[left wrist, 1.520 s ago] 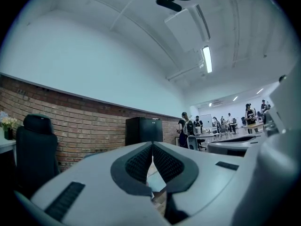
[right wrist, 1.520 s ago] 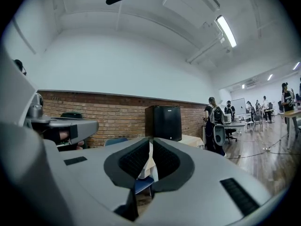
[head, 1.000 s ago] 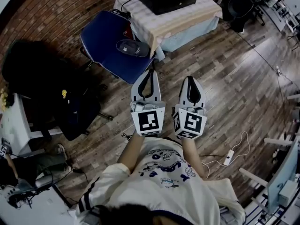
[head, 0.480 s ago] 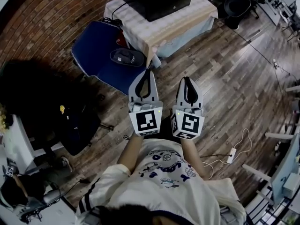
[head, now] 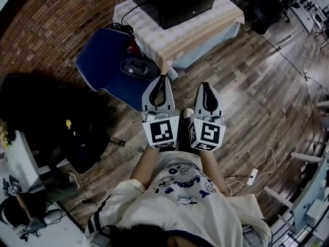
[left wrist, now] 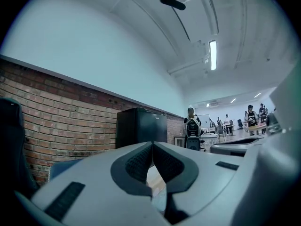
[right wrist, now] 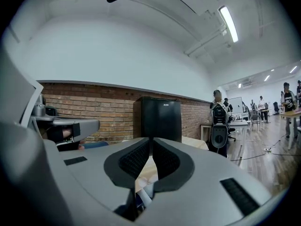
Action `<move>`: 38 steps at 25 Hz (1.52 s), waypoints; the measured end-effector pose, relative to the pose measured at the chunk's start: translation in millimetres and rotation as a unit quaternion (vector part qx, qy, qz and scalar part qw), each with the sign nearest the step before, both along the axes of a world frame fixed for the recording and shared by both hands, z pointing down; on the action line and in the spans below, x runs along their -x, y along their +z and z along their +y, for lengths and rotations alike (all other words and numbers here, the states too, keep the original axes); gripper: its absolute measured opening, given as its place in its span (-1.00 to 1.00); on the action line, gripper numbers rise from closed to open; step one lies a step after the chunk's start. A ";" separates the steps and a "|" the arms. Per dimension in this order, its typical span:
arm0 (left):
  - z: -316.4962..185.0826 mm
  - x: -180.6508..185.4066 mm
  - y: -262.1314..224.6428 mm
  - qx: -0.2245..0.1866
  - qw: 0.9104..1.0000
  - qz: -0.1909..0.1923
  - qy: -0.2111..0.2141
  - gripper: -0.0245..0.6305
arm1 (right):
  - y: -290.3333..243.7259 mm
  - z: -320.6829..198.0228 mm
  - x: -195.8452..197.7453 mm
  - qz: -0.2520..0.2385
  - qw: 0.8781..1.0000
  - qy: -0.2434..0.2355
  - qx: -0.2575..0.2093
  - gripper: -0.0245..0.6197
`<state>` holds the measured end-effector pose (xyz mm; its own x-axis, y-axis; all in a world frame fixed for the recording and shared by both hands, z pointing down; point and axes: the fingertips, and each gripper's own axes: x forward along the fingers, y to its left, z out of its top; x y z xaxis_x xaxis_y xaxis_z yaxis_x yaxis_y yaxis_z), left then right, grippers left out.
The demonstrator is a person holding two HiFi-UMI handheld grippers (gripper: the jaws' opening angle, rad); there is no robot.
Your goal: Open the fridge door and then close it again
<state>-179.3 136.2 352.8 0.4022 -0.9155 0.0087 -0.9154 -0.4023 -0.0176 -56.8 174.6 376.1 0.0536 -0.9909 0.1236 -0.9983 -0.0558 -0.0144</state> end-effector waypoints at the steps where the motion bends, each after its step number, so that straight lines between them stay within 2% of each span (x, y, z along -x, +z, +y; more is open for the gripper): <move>1: -8.9 -4.2 -0.1 0.001 1.000 -0.001 -0.004 -0.87 | 0.2 -10.1 -5.1 0.000 1.000 -0.004 0.001 -0.79; 18: -150.8 -100.4 -9.4 0.009 0.996 -0.003 -0.084 -0.87 | -10.4 -172.4 -113.8 -0.004 0.997 -0.077 0.004 -0.79; 23: -176.4 -121.0 -7.9 0.007 0.995 0.013 -0.102 -0.87 | -3.5 -203.6 -133.5 -0.007 0.995 -0.099 0.011 -0.79; 30: -200.8 -124.7 6.8 0.024 0.992 0.004 -0.125 -0.87 | 12.0 -230.2 -138.7 -0.016 0.992 -0.120 0.027 -0.79; 34: -217.7 -117.6 15.1 0.041 0.989 0.014 -0.141 -0.87 | 18.3 -244.4 -137.5 -0.020 0.992 -0.124 0.033 -0.79; 38: -241.2 -113.6 24.4 0.061 0.988 0.003 -0.144 -0.87 | 18.8 -264.8 -136.8 -0.020 0.992 -0.123 0.031 -0.79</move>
<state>-65.7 -105.0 377.2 0.1264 -0.9841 0.1245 -0.9920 -0.1248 0.0207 79.9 -90.1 394.9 -0.1947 -0.9640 0.1812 -0.9806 0.1870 -0.0589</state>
